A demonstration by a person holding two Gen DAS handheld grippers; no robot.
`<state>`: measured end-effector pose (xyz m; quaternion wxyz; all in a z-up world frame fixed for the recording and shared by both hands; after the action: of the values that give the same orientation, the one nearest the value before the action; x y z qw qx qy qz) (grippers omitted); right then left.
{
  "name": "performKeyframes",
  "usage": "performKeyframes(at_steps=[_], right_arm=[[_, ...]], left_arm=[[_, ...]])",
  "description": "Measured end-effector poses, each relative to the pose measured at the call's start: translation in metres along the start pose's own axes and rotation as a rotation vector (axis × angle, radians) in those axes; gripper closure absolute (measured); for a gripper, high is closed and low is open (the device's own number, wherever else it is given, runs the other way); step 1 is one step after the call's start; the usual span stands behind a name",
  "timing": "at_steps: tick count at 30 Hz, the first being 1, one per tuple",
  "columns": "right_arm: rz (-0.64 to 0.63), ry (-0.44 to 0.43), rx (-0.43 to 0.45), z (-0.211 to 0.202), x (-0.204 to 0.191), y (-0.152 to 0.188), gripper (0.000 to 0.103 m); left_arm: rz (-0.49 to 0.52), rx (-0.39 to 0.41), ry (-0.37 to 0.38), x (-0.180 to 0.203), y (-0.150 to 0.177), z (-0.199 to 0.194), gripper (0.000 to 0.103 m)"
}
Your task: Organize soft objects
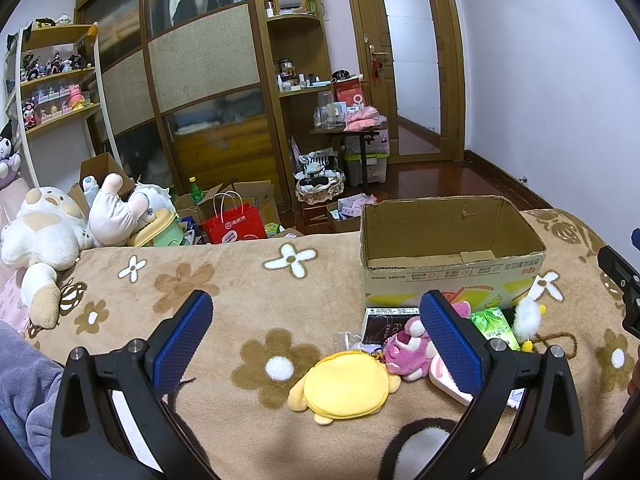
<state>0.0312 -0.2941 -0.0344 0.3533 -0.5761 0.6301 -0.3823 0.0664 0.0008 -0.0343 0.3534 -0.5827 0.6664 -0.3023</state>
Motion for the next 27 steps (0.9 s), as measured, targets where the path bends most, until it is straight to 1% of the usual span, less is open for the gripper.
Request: performKeyframes(at_steps=[25,27], right_arm=[[-0.001,-0.001,-0.002,0.0013,0.0001,-0.0013,0.000],[-0.002,0.000,-0.003,0.0009,-0.0017,0.0034,0.000]], left_arm=[[0.005,-0.006,-0.003,-0.0019,0.0029,0.0013,0.001],[0.006,-0.006,-0.009,-0.0019,0.0032,0.0017,0.001]])
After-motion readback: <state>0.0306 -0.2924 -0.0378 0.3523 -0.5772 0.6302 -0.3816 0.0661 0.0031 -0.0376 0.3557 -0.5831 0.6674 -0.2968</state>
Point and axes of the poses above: each gripper's, at about its wrist camera, not at the fingertips, and z roughly the way its jaws point, x to its right, y to its underside, the point moved 8 cm from there along z, roughly the way its jaws point, and after that the axes turned 3 degrees about -x, right-handed, at the moved point
